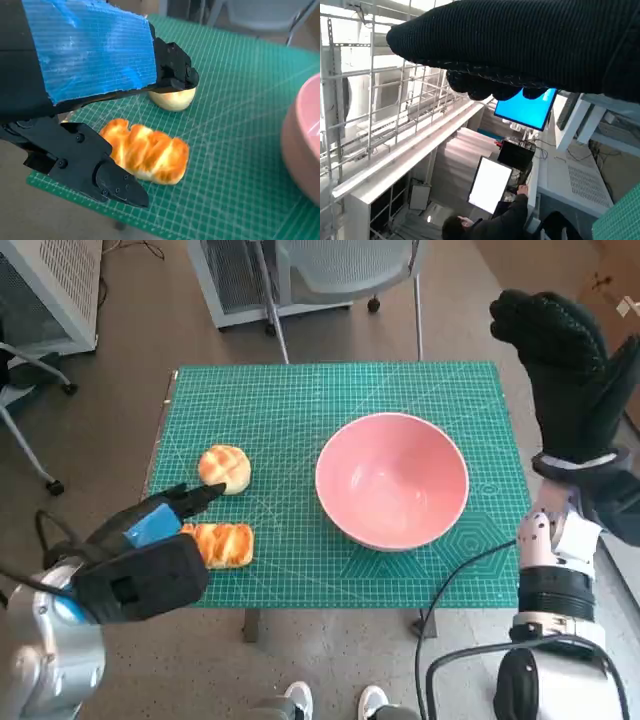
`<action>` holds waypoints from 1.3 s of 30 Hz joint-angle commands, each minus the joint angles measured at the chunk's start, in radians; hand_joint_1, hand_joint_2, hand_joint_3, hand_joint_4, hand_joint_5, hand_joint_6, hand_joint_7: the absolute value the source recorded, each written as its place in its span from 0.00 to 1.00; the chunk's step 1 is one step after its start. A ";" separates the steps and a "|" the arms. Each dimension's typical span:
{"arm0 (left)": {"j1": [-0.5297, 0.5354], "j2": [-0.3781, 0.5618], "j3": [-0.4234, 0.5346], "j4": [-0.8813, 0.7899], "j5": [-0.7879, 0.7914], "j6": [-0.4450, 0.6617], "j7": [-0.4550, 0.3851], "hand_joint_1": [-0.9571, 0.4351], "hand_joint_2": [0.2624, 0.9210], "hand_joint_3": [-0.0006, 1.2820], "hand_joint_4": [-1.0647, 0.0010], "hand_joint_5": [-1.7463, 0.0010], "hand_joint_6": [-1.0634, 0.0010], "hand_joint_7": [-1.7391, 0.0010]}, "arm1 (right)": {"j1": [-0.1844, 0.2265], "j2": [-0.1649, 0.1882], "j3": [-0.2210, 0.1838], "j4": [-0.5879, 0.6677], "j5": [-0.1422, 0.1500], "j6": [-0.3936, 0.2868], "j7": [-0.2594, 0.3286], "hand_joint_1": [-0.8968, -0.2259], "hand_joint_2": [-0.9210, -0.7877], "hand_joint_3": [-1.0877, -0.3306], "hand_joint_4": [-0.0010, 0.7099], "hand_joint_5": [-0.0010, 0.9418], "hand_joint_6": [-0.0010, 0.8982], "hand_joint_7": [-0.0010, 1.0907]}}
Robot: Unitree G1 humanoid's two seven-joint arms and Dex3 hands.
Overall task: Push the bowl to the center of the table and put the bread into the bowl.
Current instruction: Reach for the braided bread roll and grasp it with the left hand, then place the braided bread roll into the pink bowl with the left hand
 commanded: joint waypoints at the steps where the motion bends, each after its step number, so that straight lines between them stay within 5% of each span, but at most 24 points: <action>1: -0.016 0.008 -0.050 0.072 0.019 -0.017 0.001 0.59 0.67 0.00 0.88 1.00 0.69 0.99 | 0.030 0.002 0.002 0.000 0.007 0.010 0.004 0.34 0.00 0.46 0.40 0.00 0.45 0.01; 20: -0.112 -0.118 -0.202 0.535 0.096 -0.155 0.162 0.56 0.74 0.01 0.85 0.99 0.67 0.99 | 0.044 0.003 0.006 -0.019 0.005 0.020 -0.001 0.33 0.00 0.46 0.39 0.00 0.44 0.01; 23: -0.118 -0.136 -0.226 0.586 0.129 -0.169 0.193 0.61 0.77 0.02 0.80 0.99 0.61 0.98 | 0.049 0.003 0.008 -0.026 0.004 0.021 0.000 0.33 0.00 0.46 0.39 0.00 0.44 0.01; 26: -0.119 -0.142 -0.246 0.614 0.163 -0.183 0.217 0.66 0.82 0.02 0.64 0.98 0.45 0.97 | 0.053 0.002 0.008 -0.035 0.006 0.025 0.000 0.34 0.00 0.46 0.39 0.00 0.44 0.01; 27: -0.115 -0.138 -0.251 0.613 0.178 -0.193 0.228 0.68 0.85 0.02 0.51 0.95 0.36 0.95 | 0.054 0.000 0.008 -0.039 0.007 0.028 0.001 0.34 0.00 0.45 0.39 0.00 0.44 0.01; 29: -0.110 -0.134 -0.256 0.613 0.196 -0.205 0.242 0.68 0.92 0.02 0.38 0.66 0.37 0.68 | 0.056 -0.001 0.007 -0.044 0.009 0.032 0.001 0.34 0.00 0.45 0.39 0.00 0.44 0.01; 32: -0.094 -0.120 -0.248 0.585 0.223 -0.242 0.279 0.69 0.96 0.03 0.34 0.41 0.34 0.53 | 0.060 -0.003 0.007 -0.055 0.011 0.038 0.001 0.35 0.00 0.45 0.39 0.00 0.44 0.01; 39: -0.067 -0.107 -0.196 0.505 0.219 -0.272 0.279 0.69 0.98 0.04 0.38 0.25 0.29 0.49 | 0.065 0.002 0.008 -0.070 0.011 0.046 -0.003 0.35 0.00 0.45 0.39 0.00 0.44 0.01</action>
